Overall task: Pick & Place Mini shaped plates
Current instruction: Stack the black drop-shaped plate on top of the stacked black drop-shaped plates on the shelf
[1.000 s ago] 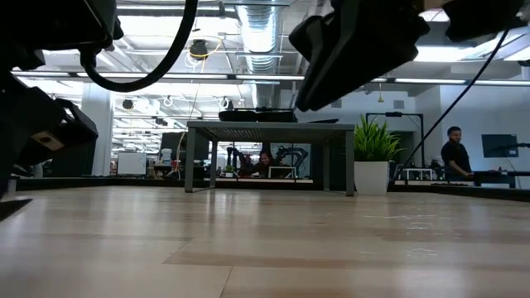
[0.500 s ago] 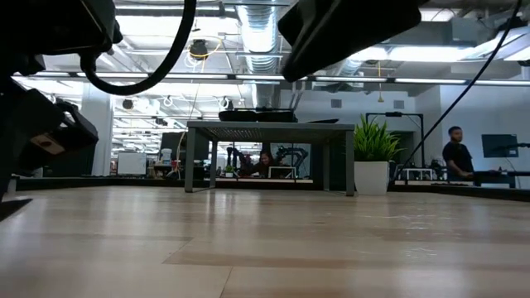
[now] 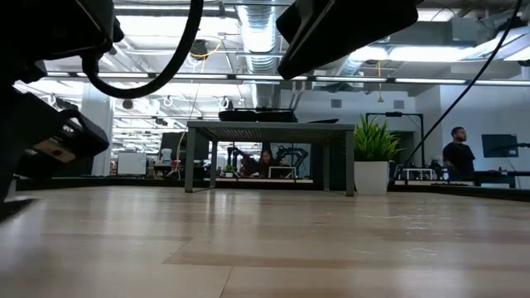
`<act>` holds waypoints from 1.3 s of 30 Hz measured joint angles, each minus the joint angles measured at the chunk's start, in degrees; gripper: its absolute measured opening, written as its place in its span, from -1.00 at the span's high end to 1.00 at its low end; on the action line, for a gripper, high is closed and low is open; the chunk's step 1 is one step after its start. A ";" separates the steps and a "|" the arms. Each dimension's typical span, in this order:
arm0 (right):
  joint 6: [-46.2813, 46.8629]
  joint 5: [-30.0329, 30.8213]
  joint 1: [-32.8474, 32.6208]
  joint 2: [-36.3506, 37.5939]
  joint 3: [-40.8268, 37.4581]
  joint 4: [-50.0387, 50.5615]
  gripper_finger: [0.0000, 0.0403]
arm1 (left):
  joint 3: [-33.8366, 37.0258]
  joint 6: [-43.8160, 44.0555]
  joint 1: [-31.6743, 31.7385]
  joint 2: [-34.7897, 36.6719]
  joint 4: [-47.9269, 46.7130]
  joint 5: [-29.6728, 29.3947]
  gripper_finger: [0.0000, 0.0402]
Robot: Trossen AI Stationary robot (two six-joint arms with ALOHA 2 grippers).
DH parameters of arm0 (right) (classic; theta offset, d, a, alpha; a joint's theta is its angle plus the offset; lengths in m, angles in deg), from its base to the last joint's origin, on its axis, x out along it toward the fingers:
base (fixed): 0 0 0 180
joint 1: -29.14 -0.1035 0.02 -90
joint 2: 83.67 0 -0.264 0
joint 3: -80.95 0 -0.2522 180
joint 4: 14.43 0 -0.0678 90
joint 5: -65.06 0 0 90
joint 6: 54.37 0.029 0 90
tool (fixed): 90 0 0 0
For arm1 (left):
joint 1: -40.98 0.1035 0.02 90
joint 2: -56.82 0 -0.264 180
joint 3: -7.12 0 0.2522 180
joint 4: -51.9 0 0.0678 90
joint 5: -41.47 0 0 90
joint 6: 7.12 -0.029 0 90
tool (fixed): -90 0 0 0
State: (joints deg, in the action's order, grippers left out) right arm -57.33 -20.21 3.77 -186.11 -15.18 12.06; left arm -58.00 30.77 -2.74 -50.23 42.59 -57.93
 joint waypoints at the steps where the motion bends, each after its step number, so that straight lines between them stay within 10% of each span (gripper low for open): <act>1: 0.00 0.00 0.00 0.00 0.00 0.10 0.64 | 0.08 -0.51 0.00 0.45 -0.35 -0.07 0.74; 10: -0.30 -0.20 -0.61 0.00 0.00 -0.79 0.64 | 0.28 -1.20 2.50 3.04 -0.83 -6.84 0.96; 24: -10.73 -0.20 -2.96 -0.04 0.00 -4.89 0.64 | 0.15 -5.99 23.04 3.37 4.64 9.46 0.95; 39: -10.25 -0.28 1.22 0.07 0.04 -0.86 0.22 | 0.20 -6.12 26.49 4.85 8.79 10.83 0.93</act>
State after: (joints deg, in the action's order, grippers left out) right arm -67.58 -20.49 5.00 -186.04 -15.14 11.20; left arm -57.80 24.65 23.75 -45.38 51.37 -47.10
